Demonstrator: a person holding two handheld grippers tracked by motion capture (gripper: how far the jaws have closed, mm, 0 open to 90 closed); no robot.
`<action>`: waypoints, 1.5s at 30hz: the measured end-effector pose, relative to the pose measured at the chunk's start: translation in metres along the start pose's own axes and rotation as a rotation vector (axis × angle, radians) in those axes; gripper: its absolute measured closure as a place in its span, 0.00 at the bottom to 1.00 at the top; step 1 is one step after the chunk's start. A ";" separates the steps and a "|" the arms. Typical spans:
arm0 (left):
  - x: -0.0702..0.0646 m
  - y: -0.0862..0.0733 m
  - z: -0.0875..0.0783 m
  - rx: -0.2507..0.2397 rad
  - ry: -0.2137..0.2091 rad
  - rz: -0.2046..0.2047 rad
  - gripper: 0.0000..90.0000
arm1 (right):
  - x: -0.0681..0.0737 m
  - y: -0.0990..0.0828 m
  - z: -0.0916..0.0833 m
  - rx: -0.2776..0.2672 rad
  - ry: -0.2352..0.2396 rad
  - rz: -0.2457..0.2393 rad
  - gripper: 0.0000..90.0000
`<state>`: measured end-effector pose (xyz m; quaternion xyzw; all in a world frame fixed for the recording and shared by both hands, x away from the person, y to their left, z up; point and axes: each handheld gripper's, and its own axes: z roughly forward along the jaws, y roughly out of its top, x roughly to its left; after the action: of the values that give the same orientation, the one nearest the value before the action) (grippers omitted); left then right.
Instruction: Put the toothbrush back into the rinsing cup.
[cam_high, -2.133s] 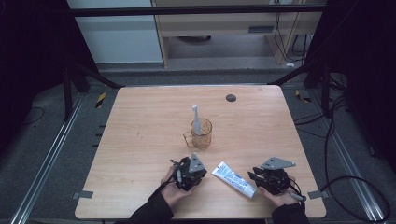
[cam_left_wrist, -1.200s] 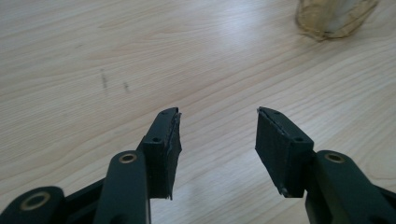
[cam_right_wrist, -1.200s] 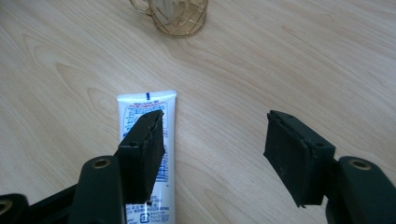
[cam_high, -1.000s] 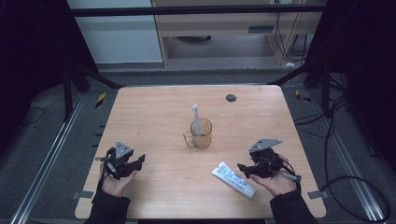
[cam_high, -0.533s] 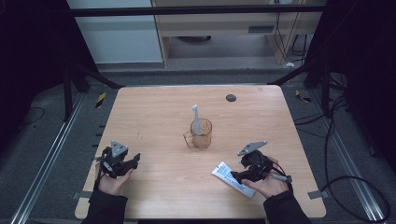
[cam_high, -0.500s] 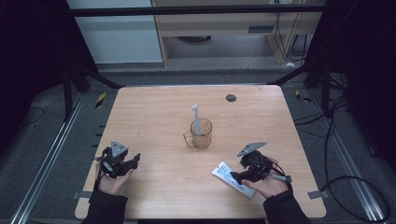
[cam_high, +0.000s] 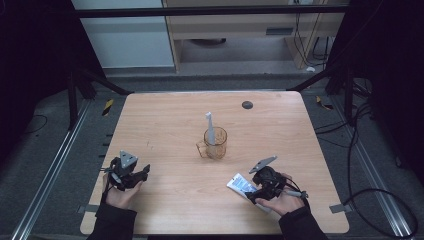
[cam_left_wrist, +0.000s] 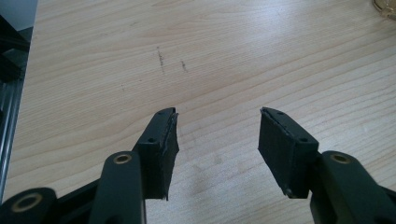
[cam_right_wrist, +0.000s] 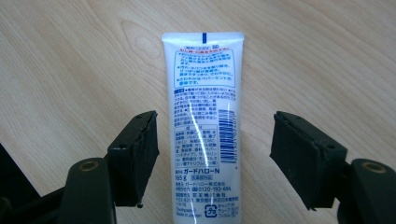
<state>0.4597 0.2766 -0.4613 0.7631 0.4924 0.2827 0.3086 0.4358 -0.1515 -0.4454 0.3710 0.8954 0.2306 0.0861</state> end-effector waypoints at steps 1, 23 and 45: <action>0.000 0.000 0.000 0.003 -0.002 0.002 0.52 | 0.001 0.000 0.001 0.006 -0.005 0.000 0.35; -0.001 -0.001 0.003 0.018 -0.007 0.011 0.52 | 0.003 0.001 0.023 0.085 0.026 -0.015 0.41; -0.001 -0.001 0.004 0.023 -0.007 0.015 0.52 | 0.001 0.004 0.031 0.168 0.018 -0.007 0.50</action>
<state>0.4619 0.2747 -0.4650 0.7713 0.4888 0.2766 0.2994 0.4474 -0.1375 -0.4709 0.3715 0.9137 0.1578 0.0475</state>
